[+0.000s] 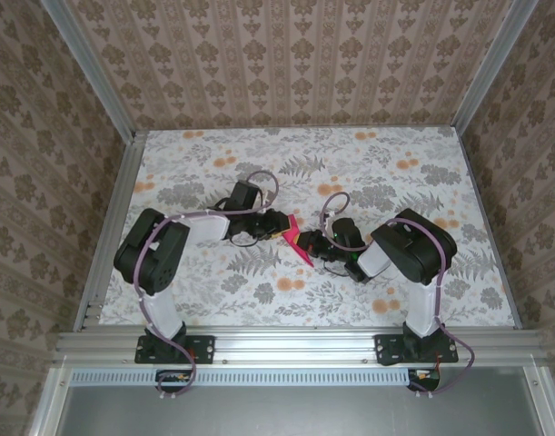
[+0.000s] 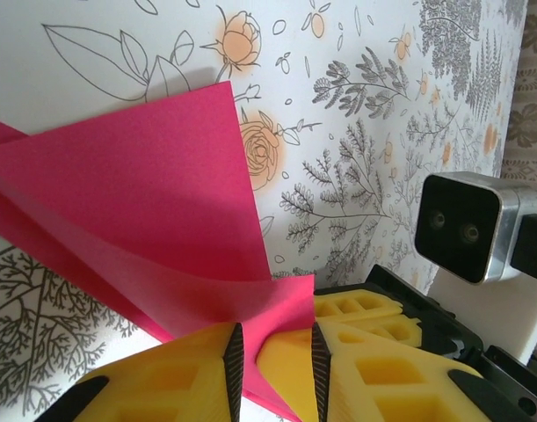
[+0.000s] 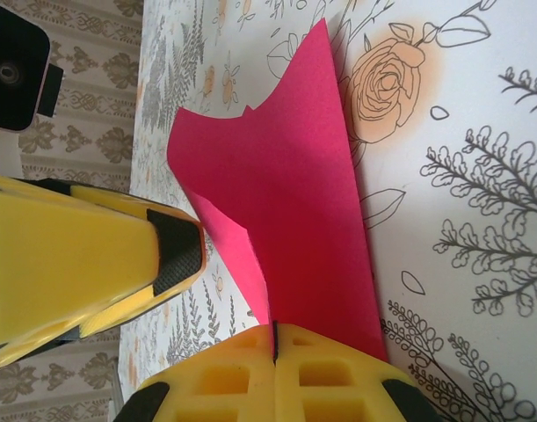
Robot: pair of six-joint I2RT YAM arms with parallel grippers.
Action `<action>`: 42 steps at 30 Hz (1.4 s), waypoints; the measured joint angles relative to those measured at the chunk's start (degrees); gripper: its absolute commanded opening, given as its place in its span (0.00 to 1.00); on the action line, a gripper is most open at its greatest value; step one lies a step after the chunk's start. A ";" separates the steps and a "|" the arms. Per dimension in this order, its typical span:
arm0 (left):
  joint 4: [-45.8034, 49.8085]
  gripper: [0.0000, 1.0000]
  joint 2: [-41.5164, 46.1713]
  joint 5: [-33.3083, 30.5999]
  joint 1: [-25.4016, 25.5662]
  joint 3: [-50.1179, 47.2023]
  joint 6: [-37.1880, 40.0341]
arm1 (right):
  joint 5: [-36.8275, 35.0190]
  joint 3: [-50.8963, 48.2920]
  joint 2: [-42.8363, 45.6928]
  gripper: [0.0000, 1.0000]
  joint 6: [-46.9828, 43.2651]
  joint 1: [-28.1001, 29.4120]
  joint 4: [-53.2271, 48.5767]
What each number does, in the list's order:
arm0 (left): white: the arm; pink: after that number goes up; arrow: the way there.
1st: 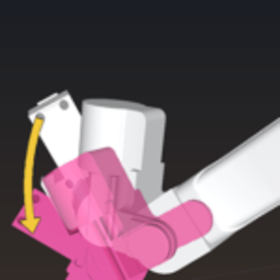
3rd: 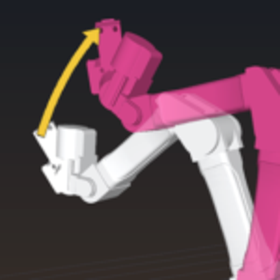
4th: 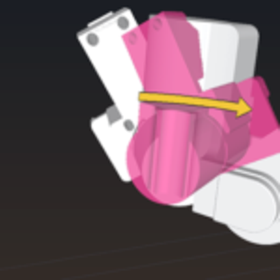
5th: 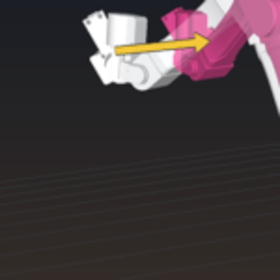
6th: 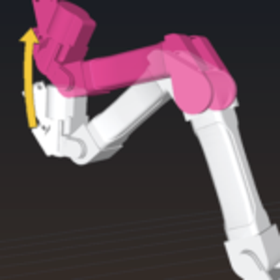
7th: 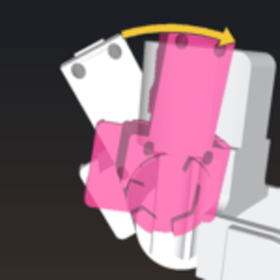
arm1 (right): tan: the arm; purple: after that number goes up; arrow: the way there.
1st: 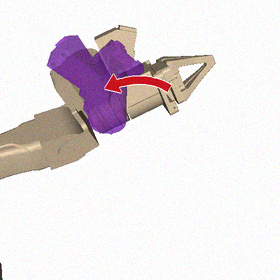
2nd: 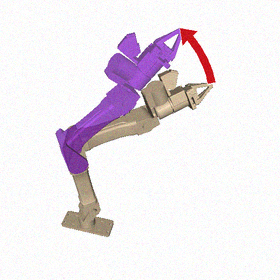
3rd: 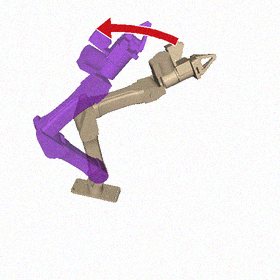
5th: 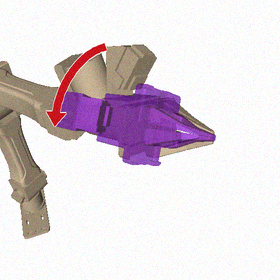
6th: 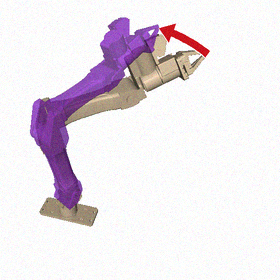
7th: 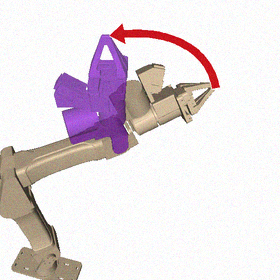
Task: Fold a paper plane with a square sheet of paper (pick it up from the middle)
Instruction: Fold the wing for the fifth time at the center of the table.
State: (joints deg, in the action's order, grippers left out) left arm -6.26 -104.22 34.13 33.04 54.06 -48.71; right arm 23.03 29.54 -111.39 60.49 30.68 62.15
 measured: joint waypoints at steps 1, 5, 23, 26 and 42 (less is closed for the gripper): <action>-0.13 0.29 -0.31 0.00 0.00 0.02 0.00 | 0.11 0.00 0.00 0.00 0.00 -0.04 -0.07; -0.26 0.29 -1.22 0.00 0.00 0.11 0.00 | 0.28 0.09 0.00 0.00 0.00 -0.11 -0.28; -0.20 0.27 -2.82 -0.26 -0.46 0.76 -0.09 | 2.05 1.90 1.25 0.14 -0.72 -0.31 -5.29; -0.17 0.27 -3.04 -0.26 -0.68 0.74 -0.11 | 2.69 2.29 2.10 0.16 -1.40 -0.33 -7.28; -0.24 0.27 -3.08 -0.28 -0.94 0.74 -0.68 | 5.97 3.06 11.50 0.28 -9.38 -1.25 -22.56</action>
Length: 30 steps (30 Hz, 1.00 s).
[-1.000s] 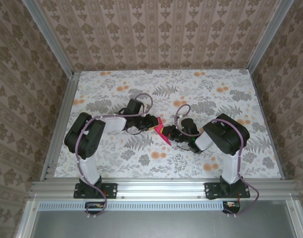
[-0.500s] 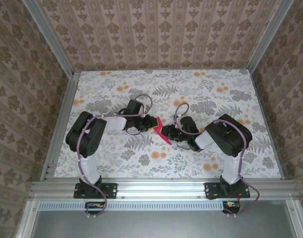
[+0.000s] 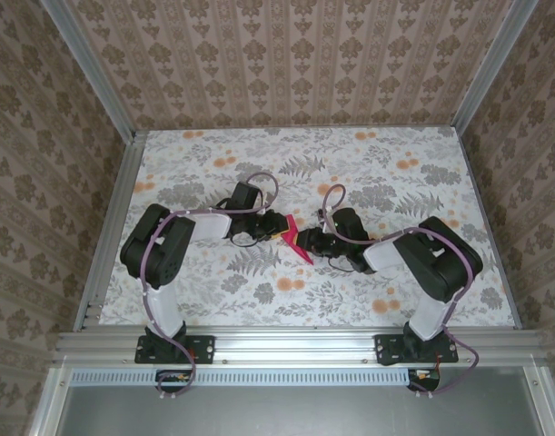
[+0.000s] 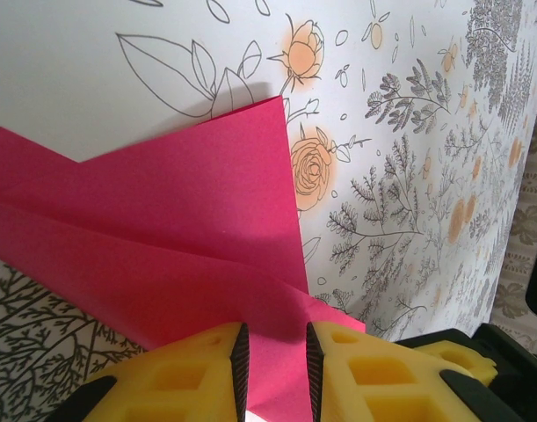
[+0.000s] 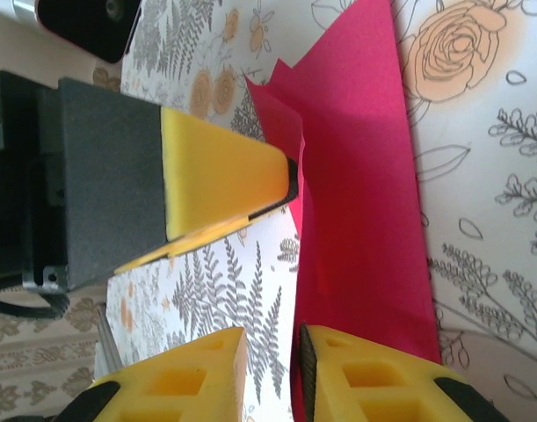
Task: Fold a paper plane with a square sheet of paper (pick it up from the middle)
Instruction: Fold the wing for the fifth time at the center of the table.
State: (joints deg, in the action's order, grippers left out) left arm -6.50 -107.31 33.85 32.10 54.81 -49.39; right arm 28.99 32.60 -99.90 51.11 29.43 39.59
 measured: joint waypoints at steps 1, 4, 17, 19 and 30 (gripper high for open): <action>-0.02 0.27 0.00 0.00 0.00 0.00 -0.07 | 0.00 0.00 0.76 0.28 -0.96 0.00 -1.46; -0.02 0.27 0.00 0.00 0.00 0.00 -0.15 | 0.00 0.02 3.39 0.29 -4.55 0.02 -6.29; -0.02 0.27 0.00 0.02 0.00 0.00 -0.48 | -0.22 3.80 6.03 0.28 -16.28 1.22 -20.57; -0.02 0.27 0.00 0.00 0.00 0.00 -0.50 | -0.24 4.22 5.79 0.28 -16.87 1.29 -21.07; -0.02 0.27 0.00 0.02 0.00 0.00 -0.50 | -0.50 4.79 3.37 0.20 -18.23 1.27 -21.88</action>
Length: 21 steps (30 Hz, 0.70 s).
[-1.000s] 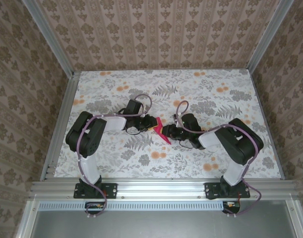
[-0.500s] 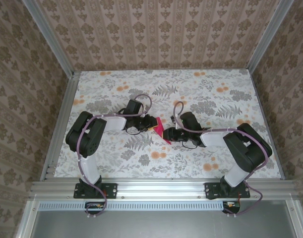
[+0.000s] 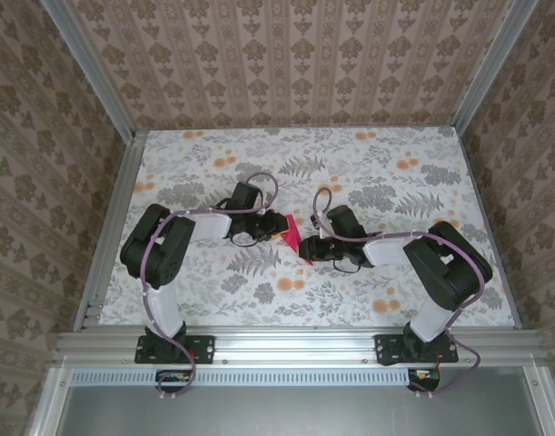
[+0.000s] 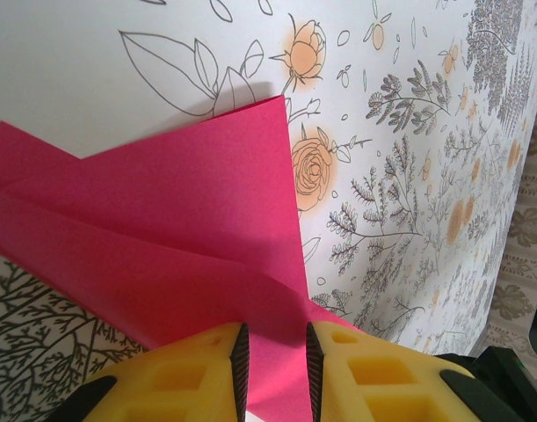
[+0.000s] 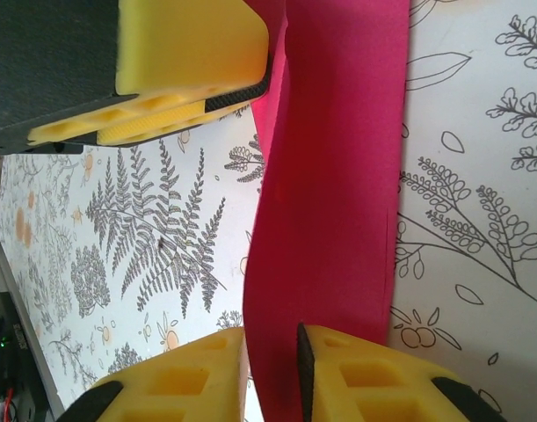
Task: Fold a paper plane with a square sheet of paper (pick it up from the middle)
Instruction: Fold the wing for the fifth time at the center of the table.
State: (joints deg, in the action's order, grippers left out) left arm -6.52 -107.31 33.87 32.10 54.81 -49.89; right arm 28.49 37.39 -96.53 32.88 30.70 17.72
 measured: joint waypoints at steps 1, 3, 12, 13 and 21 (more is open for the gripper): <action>0.00 0.27 0.00 0.00 0.00 0.00 0.00 | -0.02 0.09 -0.20 0.18 -0.02 0.00 0.02; 0.00 0.27 0.00 0.00 0.00 0.00 0.00 | -0.02 0.20 -0.66 0.11 -0.17 0.00 0.04; 0.04 0.29 0.68 0.02 -0.04 -0.15 0.04 | 0.72 0.28 -2.29 0.04 1.05 0.00 1.25; 0.02 0.29 1.25 0.02 -0.13 -0.35 0.07 | 0.85 0.28 -2.56 0.04 1.55 0.00 1.79; -0.24 0.31 5.86 0.09 -0.31 -2.80 0.85 | 2.45 0.26 -5.25 0.02 5.81 -0.20 5.49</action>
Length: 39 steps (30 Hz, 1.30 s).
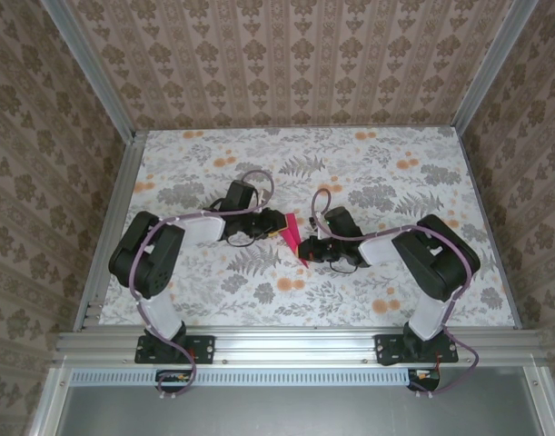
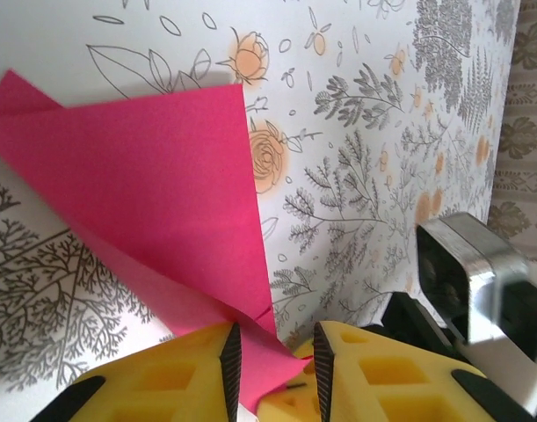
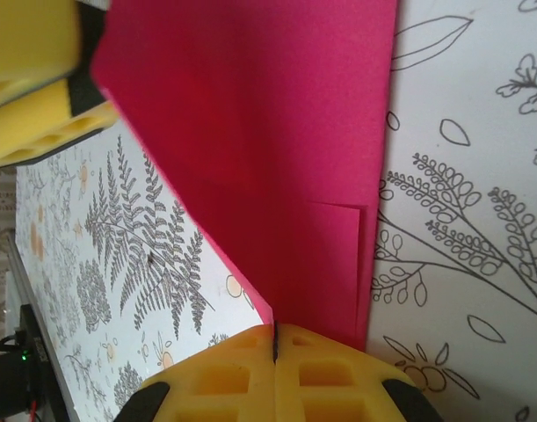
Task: Fold a paper plane with a square sheet of paper (pick it up from the middle)
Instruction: Fold the wing for the fifth time at the center of the table.
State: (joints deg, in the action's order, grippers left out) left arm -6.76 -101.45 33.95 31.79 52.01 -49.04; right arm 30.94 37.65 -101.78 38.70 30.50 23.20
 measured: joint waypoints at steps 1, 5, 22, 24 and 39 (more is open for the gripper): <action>-0.15 0.31 0.31 0.13 0.02 -0.31 0.11 | 0.24 0.00 -0.24 0.02 0.66 -0.13 0.63; -0.81 0.31 0.50 0.20 0.04 -1.36 0.48 | 1.14 -1.16 -0.79 0.01 3.80 -0.83 4.02; -3.82 0.29 -0.94 1.25 1.92 -1.14 2.08 | 4.28 -6.62 -2.01 0.00 14.97 -4.28 17.77; -3.91 0.29 -1.92 1.70 2.21 0.04 2.38 | 4.50 -6.75 -2.23 0.00 15.63 -4.42 18.49; -4.28 0.28 -6.99 3.21 2.64 3.93 2.82 | 5.53 -7.04 -3.21 0.00 17.25 -4.76 20.00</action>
State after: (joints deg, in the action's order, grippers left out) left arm -11.05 -108.44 37.17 34.44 55.94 -46.22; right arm 36.47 30.61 -104.99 55.94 25.74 43.20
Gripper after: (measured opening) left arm 0.281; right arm 0.057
